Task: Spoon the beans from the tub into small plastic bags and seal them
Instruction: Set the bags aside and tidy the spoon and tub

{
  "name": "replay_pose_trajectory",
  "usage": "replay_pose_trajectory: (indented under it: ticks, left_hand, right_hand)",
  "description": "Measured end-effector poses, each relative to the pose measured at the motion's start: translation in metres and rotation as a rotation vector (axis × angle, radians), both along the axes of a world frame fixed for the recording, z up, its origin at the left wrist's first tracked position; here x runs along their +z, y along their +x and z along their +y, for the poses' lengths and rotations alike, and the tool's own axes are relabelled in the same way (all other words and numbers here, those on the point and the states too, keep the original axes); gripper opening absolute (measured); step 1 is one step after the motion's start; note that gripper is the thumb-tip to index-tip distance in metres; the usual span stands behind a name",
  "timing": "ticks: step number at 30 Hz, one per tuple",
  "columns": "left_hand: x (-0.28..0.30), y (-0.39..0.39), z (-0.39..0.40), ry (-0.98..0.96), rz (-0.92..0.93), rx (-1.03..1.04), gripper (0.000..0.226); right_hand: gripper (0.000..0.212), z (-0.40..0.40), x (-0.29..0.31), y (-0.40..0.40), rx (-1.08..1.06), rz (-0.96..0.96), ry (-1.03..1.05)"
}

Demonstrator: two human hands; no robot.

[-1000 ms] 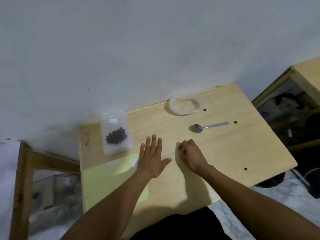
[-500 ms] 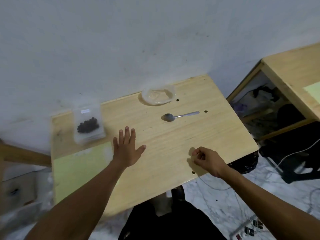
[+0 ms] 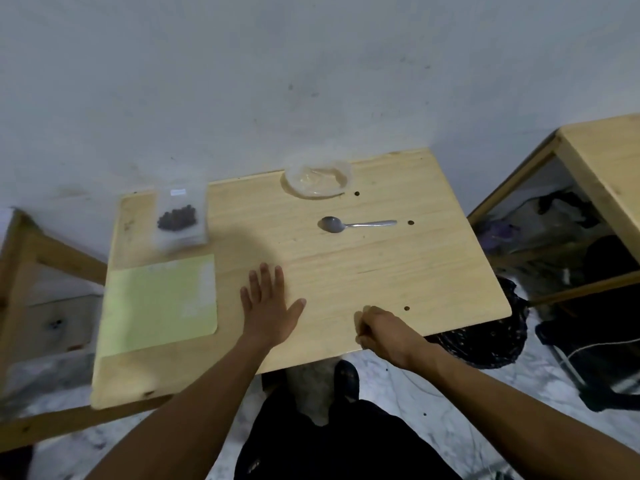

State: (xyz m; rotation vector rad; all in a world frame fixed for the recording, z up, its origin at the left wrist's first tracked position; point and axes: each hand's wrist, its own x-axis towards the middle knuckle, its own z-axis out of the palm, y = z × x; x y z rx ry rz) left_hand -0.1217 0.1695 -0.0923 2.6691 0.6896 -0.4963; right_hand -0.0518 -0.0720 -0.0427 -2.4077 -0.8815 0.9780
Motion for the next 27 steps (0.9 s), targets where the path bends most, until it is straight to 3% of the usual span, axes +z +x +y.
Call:
replay_pose_trajectory:
  ticks: [4, 11, 20, 24, 27]
  left_hand:
    - [-0.002, -0.001, -0.005, -0.014, 0.007, 0.037, 0.086]
    - [-0.002, 0.001, -0.004, -0.009, 0.058, 0.032, 0.085]
    - [0.001, 0.001, -0.001, -0.047, 0.083, 0.017, 0.086]
    - [0.002, 0.002, -0.001, -0.052, 0.088, 0.020, 0.086]
    - [0.004, 0.001, -0.003, -0.052, 0.069, 0.039, 0.086]
  right_hand:
    - [0.016, -0.012, 0.011, 0.004, -0.266, 0.142, 0.160]
    - [0.010, -0.056, 0.007, 0.038, -0.582, 0.053, 0.176]
    - [0.011, -0.075, 0.004, 0.049, -0.530, 0.110, 0.151]
    - [0.005, -0.071, 0.007, 0.048, -0.435, 0.035, 0.123]
    - [0.014, -0.070, 0.012, 0.048, -0.381, 0.008, 0.112]
